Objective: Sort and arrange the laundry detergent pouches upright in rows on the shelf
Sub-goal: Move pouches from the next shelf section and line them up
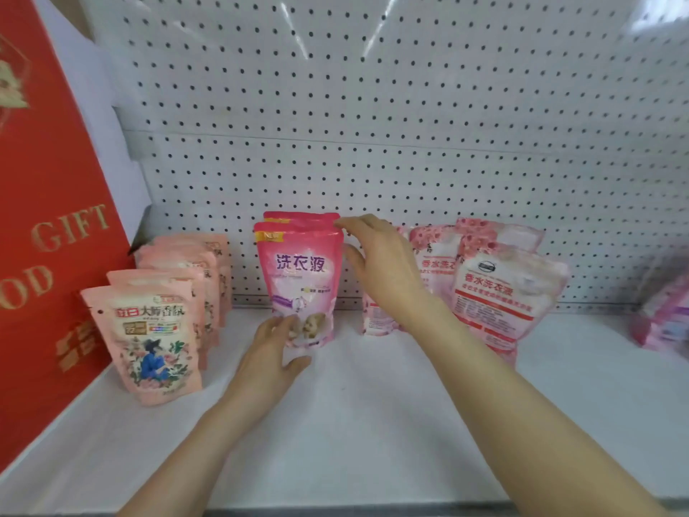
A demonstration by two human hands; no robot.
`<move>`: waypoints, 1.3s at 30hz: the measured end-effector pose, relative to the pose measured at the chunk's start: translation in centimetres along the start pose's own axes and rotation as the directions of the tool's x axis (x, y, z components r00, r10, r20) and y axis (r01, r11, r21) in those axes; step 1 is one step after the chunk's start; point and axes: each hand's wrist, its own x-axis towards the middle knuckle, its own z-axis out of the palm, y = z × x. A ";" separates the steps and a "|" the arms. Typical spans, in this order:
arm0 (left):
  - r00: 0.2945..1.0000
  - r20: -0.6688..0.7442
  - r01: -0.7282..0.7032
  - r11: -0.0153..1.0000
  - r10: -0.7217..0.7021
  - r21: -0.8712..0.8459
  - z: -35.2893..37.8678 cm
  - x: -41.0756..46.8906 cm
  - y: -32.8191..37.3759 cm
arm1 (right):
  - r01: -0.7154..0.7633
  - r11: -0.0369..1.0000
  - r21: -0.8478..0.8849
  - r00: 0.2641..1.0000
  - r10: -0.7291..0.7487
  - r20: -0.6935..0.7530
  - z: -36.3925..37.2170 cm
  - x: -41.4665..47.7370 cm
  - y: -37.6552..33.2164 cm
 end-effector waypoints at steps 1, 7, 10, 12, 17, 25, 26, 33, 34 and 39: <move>1.000 0.007 -0.005 1.000 0.005 0.015 0.0 -0.1 0.1 | 0.001 1.000 -0.030 0.999 -0.002 -0.050 -0.9 -1.3 0.4; 0.988 0.100 -0.125 0.990 0.119 0.059 1.3 -0.6 2.5 | -0.144 0.974 -0.173 0.952 0.089 -0.292 -7.4 -10.8 4.5; 0.970 0.166 -0.184 0.982 0.177 0.031 2.7 -1.1 5.4 | -0.287 0.932 -0.222 0.912 0.195 -0.362 -11.1 -14.9 7.2; 0.953 0.201 -0.235 0.972 0.228 0.011 3.9 -1.5 7.7 | -0.363 0.902 -0.235 0.886 0.256 -0.387 -13.4 -16.9 9.3; 0.915 0.249 -0.314 0.948 0.318 -0.059 7.5 -2.3 14.2 | -0.516 0.807 -0.286 0.828 0.385 -0.408 -18.3 -20.8 15.8; 0.865 0.274 -0.345 0.895 0.420 -0.283 18.1 -1.5 28.6 | -0.744 0.638 -0.198 0.598 0.503 -0.624 -31.0 -26.0 28.3; 0.871 0.267 -0.331 0.894 0.413 -0.303 19.8 -1.1 30.7 | -0.769 0.623 -0.139 0.546 0.528 -0.650 -32.6 -26.6 29.8; 0.937 0.232 -0.161 0.910 0.263 -0.382 31.3 2.9 41.2 | -0.774 0.484 0.408 0.319 0.855 -0.410 -35.7 -31.2 38.0; 0.945 0.238 -0.121 0.914 0.226 -0.387 32.5 3.6 42.0 | -0.753 0.457 0.474 0.332 0.885 -0.326 -35.4 -31.5 38.5; 0.971 0.218 0.000 0.906 0.102 -0.423 37.5 7.4 45.1 | -0.689 0.397 0.606 0.417 0.901 -0.116 -33.6 -32.1 40.9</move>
